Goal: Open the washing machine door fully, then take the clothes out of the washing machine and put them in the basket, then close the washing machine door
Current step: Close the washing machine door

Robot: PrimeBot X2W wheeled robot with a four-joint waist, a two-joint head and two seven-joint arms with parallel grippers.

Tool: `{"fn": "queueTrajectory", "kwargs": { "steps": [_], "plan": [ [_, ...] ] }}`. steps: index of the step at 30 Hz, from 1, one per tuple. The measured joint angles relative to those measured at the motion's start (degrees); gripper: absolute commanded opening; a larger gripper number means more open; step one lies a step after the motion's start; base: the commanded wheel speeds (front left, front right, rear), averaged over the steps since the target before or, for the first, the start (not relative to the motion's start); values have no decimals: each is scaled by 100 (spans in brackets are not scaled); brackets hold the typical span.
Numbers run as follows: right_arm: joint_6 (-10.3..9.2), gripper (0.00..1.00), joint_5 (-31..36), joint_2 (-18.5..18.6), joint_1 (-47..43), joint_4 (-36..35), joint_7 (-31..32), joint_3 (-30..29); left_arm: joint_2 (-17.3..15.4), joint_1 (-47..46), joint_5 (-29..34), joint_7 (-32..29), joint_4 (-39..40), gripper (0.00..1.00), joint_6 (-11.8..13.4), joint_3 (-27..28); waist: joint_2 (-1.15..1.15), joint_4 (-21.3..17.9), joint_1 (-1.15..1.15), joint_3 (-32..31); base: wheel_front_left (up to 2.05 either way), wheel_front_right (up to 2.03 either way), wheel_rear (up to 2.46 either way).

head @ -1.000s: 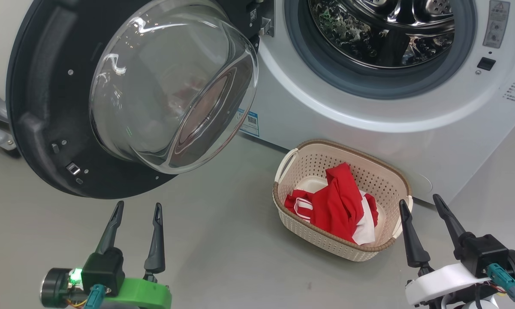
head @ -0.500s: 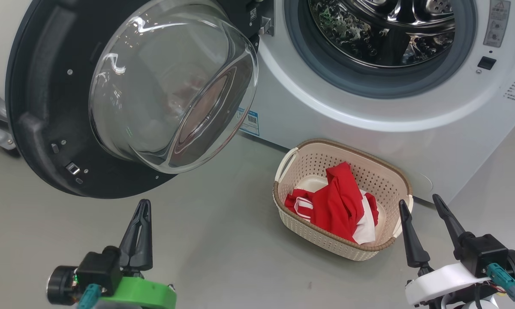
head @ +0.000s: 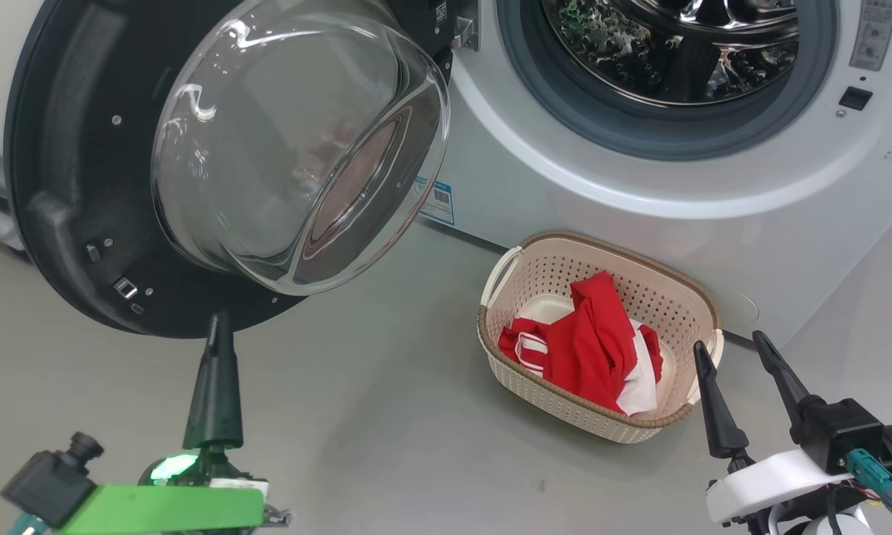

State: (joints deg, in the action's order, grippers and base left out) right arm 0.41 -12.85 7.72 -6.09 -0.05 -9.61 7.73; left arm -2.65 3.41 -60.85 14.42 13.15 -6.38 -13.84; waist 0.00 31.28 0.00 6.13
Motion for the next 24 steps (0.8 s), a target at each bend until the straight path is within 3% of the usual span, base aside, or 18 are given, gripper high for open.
{"fn": "queueTrajectory", "kwargs": {
  "steps": [6, 13, 18, 24],
  "plan": [
    [-2, 100, 22, 25, 14, -70, 23, -30, 4, -77, -1640, 2, 539, 0, -24, 531, 0, 12, 0, 72, 0, 0, 0],
    [-7, 100, 22, 101, 14, -124, 49, -77, -4, -449, -1840, 4, 817, 0, -32, 1511, 0, 37, 0, 157, 0, 0, 0],
    [-8, 100, 32, 143, 14, -205, 81, -104, -379, -714, -2278, -10, 736, 0, -32, 2226, 0, 53, 0, 244, 0, 0, 0],
    [-7, 100, 34, 208, 15, -270, 143, -119, -929, -991, -2749, -355, 45, 0, 57, 2755, 0, 51, 0, 343, 0, 0, 0]
  ]
}}
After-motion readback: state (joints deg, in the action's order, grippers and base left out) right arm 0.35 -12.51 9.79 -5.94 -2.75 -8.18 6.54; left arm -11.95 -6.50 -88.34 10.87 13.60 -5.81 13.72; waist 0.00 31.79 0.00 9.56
